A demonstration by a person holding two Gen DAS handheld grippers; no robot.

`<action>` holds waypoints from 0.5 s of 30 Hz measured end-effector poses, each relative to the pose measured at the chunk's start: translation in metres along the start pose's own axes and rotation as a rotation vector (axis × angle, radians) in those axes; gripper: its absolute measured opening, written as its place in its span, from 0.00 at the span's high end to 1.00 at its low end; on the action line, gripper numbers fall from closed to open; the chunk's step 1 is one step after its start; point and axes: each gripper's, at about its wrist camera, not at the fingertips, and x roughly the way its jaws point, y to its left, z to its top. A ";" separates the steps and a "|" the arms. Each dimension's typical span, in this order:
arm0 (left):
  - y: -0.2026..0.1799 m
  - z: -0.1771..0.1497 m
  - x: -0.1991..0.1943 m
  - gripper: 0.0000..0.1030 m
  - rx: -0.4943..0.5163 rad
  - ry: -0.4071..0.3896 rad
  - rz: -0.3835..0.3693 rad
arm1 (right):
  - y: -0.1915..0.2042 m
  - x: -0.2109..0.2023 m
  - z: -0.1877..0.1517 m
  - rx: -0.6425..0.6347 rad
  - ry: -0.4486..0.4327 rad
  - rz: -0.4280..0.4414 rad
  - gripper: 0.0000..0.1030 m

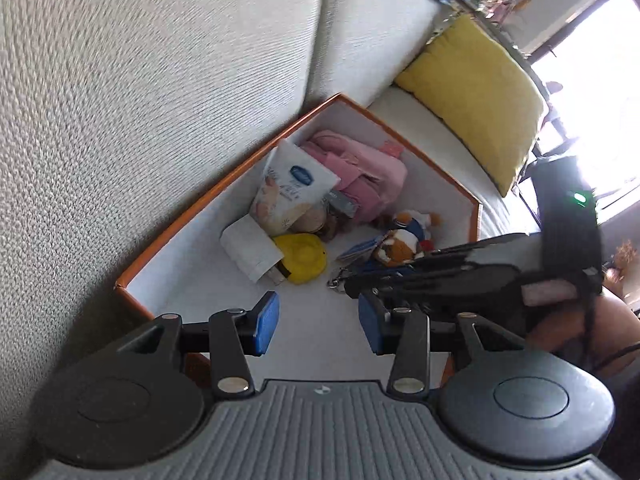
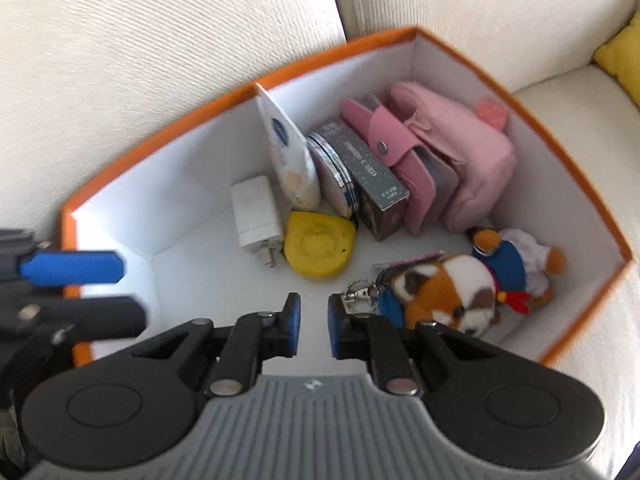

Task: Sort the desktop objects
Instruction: 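Withdraw both tools from the box toward the pink selfie stick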

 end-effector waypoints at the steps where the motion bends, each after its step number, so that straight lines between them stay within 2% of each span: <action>1: -0.005 -0.003 -0.004 0.52 0.018 -0.015 -0.002 | 0.001 -0.009 -0.008 0.002 -0.030 -0.001 0.85; 5: -0.029 -0.018 -0.021 0.52 0.111 -0.099 -0.001 | 0.004 -0.045 -0.041 0.013 -0.159 -0.002 0.82; 6: -0.035 -0.021 -0.024 0.52 0.132 -0.117 0.000 | -0.008 -0.053 -0.044 0.020 -0.188 0.000 0.76; 7: -0.042 -0.025 -0.028 0.52 0.152 -0.131 -0.002 | 0.009 -0.054 -0.025 0.027 -0.212 -0.005 0.76; 9: -0.054 -0.032 -0.034 0.52 0.194 -0.156 -0.010 | 0.003 -0.067 -0.042 0.037 -0.263 -0.018 0.76; 10: -0.060 -0.036 -0.036 0.52 0.213 -0.168 -0.015 | 0.012 -0.068 -0.043 0.040 -0.283 -0.022 0.76; 12: -0.072 -0.043 -0.039 0.52 0.247 -0.180 -0.029 | 0.022 -0.087 -0.073 0.052 -0.326 -0.035 0.75; 15: -0.090 -0.054 -0.042 0.52 0.295 -0.184 -0.053 | 0.018 -0.095 -0.104 0.096 -0.390 -0.077 0.75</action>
